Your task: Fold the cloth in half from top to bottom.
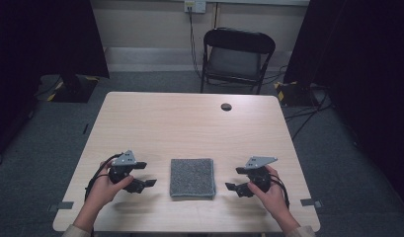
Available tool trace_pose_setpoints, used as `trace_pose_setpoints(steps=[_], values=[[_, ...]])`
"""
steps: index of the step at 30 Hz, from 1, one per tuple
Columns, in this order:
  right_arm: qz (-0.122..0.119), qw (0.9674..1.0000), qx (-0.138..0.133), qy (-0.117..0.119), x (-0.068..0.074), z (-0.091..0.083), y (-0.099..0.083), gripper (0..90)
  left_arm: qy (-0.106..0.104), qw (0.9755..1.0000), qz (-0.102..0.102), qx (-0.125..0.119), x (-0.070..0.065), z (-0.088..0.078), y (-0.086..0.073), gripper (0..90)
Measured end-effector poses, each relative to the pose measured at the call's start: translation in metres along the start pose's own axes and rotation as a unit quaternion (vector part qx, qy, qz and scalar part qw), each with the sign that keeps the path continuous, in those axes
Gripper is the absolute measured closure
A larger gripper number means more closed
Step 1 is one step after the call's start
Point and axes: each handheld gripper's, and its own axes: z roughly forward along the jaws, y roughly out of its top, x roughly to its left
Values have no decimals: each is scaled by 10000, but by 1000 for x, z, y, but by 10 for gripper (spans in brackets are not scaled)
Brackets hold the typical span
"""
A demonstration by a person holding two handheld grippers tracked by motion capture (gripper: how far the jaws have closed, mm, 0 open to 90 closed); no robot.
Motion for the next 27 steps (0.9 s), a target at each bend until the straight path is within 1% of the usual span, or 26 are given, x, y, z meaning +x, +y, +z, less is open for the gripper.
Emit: trace_pose_setpoints(steps=[5,10,12,20,27], values=[[39,10000,15,-47,-4,-8,-5,232,55,10000,-33,-49,3,-5,-1,190],[97,9999,-40,-91,-8,-15,-9,232,67,10000,-41,-57,5,-6,-3,190],[116,9998,-54,-121,-10,-17,-11,232,73,9999,-74,-64,7,-7,-5,189],[177,9997,-28,-168,-14,-23,-18,233,112,9999,-93,-44,10,-9,-8,188],[206,9995,-88,-203,-17,-29,-22,234,166,9998,-109,-50,13,-14,-10,188]])
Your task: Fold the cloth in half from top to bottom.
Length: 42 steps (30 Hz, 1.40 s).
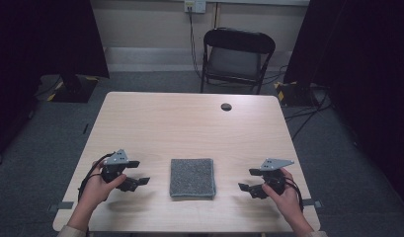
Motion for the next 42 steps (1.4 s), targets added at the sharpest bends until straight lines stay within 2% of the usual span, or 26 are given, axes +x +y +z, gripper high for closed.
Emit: trace_pose_setpoints(steps=[15,24,31,42], values=[[67,9999,-13,-114,-8,-10,-8,237,144,9998,-105,-23,9,-11,-8,186],[86,9998,35,-168,-12,-13,-14,238,255,9997,-32,48,15,-15,-12,185],[118,9996,71,-251,-19,-15,-21,240,345,9994,-87,51,20,-18,-17,186],[206,9992,102,-342,-27,-20,-31,240,377,9992,-116,64,24,-21,-23,186]])
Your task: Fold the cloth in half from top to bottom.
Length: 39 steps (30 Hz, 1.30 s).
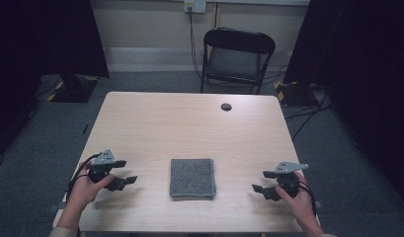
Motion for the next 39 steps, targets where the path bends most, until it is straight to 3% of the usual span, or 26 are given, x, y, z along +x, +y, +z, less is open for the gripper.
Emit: trace_pose_setpoints(steps=[13,39], values=[[-23,9999,28,-124,-6,-2,-5,240,125,9998,-154,-60,7,-7,-9,186],[88,9993,67,-370,-19,-6,-17,242,328,9993,-201,36,17,-10,-24,187]])
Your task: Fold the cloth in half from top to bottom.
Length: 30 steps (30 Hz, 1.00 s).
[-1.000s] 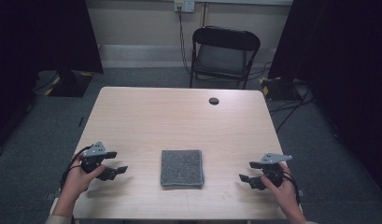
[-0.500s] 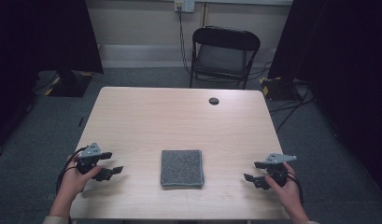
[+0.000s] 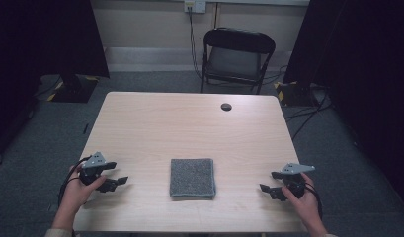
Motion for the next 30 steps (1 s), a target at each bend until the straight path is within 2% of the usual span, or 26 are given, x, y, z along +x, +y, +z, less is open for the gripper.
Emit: trace_pose_setpoints(steps=[7,16,22,30], values=[[-32,9999,-40,-128,-3,-1,-2,238,55,10000,28,64,2,1,-3,185],[-233,9993,-53,-295,-1,2,-4,199,117,9998,135,107,2,3,-5,185],[-213,9993,-45,-315,-1,2,-4,190,132,9997,170,130,3,3,-7,186],[-196,9992,-32,-335,-1,2,-4,179,254,9991,266,190,5,3,-10,186]])
